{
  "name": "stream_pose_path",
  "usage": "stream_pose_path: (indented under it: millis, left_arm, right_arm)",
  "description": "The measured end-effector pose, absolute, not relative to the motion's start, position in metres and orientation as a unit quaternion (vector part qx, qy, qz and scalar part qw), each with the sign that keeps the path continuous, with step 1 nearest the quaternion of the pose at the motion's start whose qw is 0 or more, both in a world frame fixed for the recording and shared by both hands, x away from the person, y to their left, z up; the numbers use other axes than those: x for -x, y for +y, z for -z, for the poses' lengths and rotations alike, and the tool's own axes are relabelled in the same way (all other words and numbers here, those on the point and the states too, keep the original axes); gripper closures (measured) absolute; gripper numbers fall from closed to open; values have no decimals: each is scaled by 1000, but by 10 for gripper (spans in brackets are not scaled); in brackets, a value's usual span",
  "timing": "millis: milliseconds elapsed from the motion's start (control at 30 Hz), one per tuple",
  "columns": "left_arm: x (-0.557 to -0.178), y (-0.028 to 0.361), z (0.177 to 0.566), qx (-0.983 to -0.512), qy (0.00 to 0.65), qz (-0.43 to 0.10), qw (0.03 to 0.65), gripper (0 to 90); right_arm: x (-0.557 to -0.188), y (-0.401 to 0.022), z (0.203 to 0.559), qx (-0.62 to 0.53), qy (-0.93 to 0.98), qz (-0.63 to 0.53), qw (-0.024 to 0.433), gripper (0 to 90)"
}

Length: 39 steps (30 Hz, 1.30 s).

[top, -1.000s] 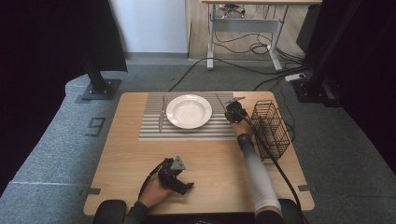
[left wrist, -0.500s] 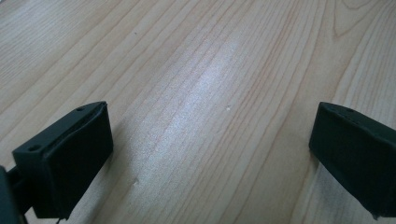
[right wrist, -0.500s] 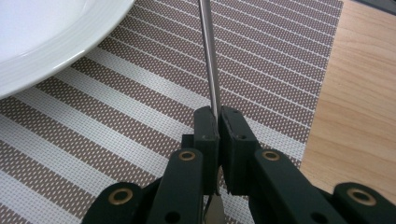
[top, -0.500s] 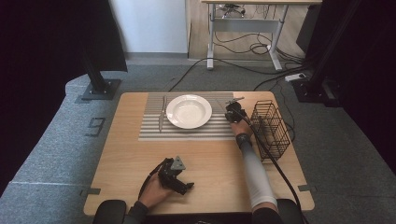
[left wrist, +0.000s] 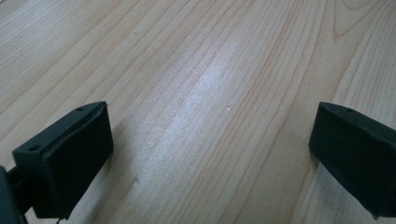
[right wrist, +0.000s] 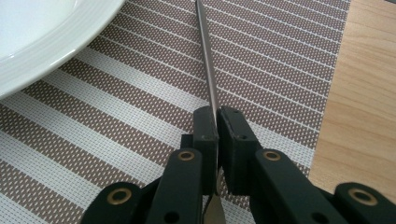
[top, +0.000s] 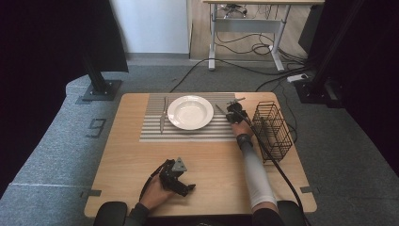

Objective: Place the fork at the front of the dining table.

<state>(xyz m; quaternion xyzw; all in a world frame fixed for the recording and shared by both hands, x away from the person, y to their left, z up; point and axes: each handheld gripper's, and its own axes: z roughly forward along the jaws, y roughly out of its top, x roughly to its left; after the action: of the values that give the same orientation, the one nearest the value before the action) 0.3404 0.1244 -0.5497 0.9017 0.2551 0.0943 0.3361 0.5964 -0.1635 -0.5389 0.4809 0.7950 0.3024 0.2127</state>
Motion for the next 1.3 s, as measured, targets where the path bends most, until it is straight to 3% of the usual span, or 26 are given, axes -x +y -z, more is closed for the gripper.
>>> stream_pose_path:
  millis: [467, 767, 1300]
  left_arm:
    - [-341, 124, 550, -902, 255, -94, 336, 0]
    - [-340, 124, 550, -902, 255, -94, 336, 0]
    - [-340, 124, 550, -901, 256, -95, 336, 0]
  right_arm:
    - [-594, -163, 536, -476, 800, -306, 199, 754]
    - [-583, -167, 526, -478, 804, -295, 196, 563]
    - [-547, -181, 521, -521, 781, -286, 192, 423]
